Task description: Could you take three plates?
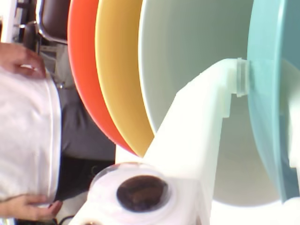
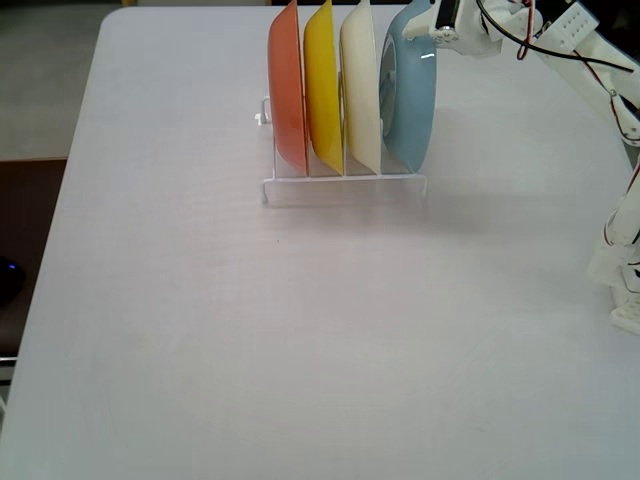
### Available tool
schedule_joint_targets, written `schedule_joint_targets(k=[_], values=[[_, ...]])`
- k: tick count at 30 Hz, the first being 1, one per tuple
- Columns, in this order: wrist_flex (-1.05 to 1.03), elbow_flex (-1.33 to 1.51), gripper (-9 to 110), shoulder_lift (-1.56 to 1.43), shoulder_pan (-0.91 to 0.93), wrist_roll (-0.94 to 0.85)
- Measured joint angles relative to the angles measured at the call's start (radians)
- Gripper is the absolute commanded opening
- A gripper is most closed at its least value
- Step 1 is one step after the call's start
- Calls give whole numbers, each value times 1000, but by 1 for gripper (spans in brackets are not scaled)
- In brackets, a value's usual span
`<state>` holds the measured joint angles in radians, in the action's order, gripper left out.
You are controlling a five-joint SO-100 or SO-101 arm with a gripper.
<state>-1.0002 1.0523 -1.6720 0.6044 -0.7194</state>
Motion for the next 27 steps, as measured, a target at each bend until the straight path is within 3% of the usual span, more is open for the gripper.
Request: schedule_joint_targets(k=[5,12,27], values=[[-97,-155,-1,-5,0,46],[-97,-166,-1,-146,-11,193],[57,172,-1,-663,-275,454]])
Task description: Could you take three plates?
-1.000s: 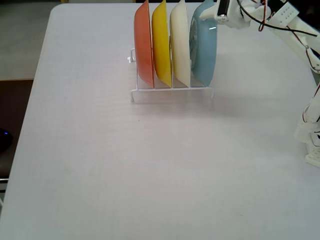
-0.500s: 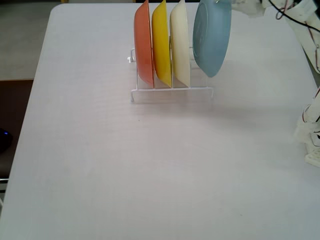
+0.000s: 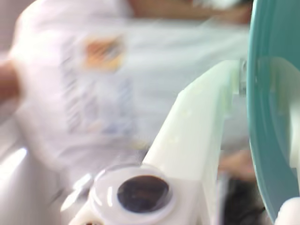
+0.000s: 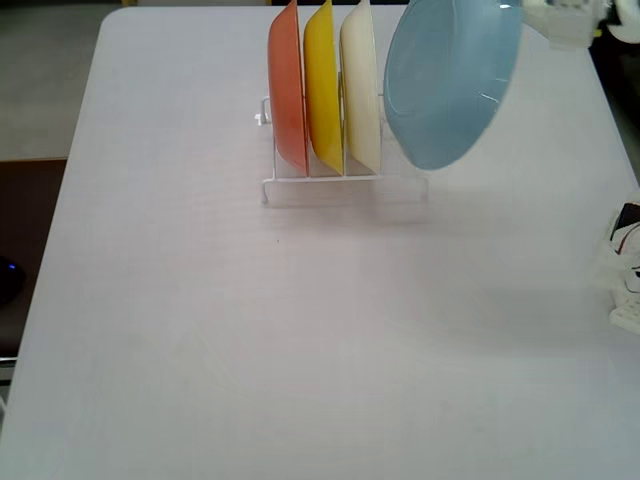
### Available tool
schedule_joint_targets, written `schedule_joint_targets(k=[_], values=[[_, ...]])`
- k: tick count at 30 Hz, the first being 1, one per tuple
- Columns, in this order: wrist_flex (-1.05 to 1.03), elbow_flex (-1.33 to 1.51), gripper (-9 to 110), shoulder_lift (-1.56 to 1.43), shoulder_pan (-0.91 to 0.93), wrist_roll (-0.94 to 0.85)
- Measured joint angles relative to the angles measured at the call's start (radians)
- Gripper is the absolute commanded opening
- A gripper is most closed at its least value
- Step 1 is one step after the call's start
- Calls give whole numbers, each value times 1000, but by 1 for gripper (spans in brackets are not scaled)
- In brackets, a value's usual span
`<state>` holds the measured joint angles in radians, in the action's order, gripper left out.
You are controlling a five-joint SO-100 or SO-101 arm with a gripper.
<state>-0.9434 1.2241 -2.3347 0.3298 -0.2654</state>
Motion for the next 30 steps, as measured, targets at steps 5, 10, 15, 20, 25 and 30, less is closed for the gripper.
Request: schedule_joint_targets(k=[5,10,15,20,25,30], values=[[23,126,-1,-149,-156,161],[61,247,-1,-242,-334,357],[264,298,-1,-215,-488,327],[520,298,-1,-109,-541,222],[747,293,-1,60,-549,170],[905,219,-1,247,-546,163]])
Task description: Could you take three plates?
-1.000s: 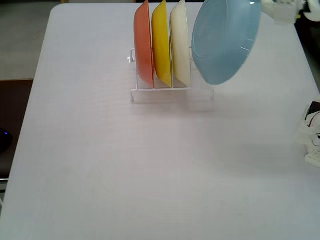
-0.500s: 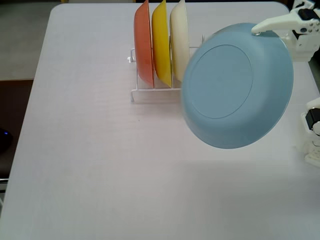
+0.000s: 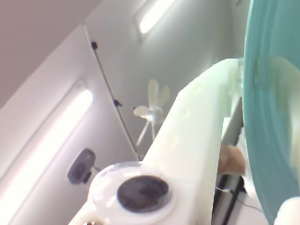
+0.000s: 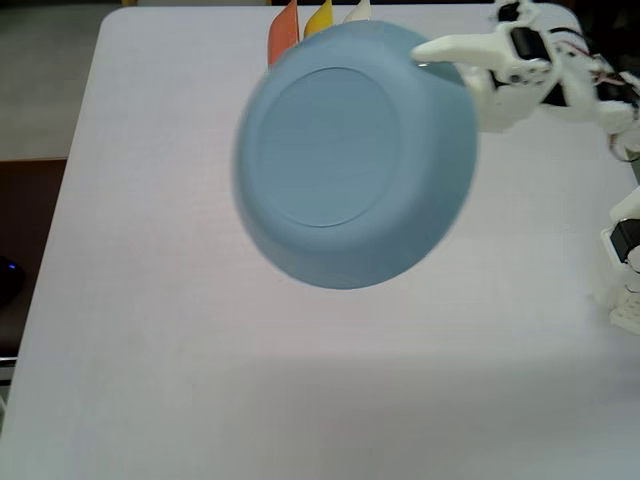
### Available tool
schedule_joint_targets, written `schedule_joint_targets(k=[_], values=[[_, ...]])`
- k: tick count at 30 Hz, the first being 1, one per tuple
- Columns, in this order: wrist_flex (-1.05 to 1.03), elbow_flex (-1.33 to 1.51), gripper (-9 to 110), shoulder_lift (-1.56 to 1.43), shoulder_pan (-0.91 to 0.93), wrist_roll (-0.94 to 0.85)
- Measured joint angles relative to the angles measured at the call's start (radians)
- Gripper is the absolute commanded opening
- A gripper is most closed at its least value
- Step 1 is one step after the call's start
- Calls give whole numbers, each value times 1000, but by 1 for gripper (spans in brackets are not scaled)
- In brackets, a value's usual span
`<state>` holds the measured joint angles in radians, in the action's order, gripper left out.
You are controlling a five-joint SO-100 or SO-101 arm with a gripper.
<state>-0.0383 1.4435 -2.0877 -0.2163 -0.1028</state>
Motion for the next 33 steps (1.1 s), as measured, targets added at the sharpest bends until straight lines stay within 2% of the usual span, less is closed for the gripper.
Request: schedule_joint_targets(k=[11,33], values=[[210,-158,-1,265,15,-8],[230,-161,0,275,17,-25]])
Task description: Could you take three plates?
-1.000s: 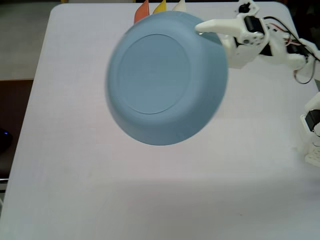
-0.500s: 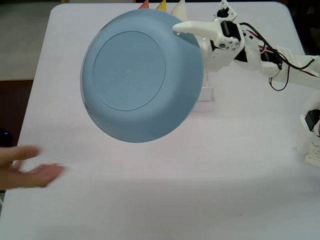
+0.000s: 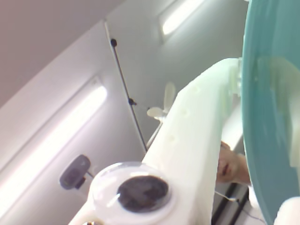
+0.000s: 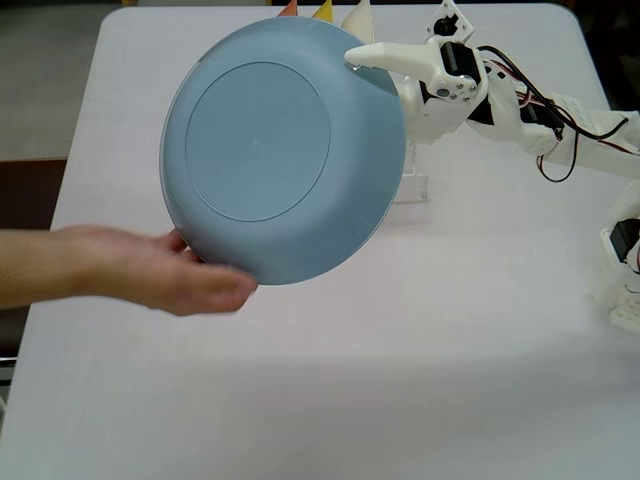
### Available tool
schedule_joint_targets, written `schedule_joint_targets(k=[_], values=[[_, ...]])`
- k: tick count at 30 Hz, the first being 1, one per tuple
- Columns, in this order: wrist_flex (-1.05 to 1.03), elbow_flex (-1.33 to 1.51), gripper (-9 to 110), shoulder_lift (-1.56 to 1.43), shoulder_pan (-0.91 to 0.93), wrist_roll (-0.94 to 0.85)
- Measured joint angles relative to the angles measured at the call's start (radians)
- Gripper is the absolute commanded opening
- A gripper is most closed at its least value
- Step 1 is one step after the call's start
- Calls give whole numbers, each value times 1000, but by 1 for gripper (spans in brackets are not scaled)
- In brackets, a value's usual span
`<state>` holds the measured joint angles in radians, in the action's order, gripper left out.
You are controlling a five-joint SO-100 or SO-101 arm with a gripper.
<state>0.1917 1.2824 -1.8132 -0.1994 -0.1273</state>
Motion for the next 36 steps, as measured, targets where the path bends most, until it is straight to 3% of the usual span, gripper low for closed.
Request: schedule_joint_targets(k=[9,14,19,25,28,31,36], values=[[6,-15,0,-2,9,-8],[-43,-15,29,-8,9,-25],[-163,52,35,-78,21,-94],[-287,198,30,-268,91,-232],[-353,265,18,-367,115,-279],[-423,353,0,-456,183,-235],[-560,480,0,-499,364,-137]])
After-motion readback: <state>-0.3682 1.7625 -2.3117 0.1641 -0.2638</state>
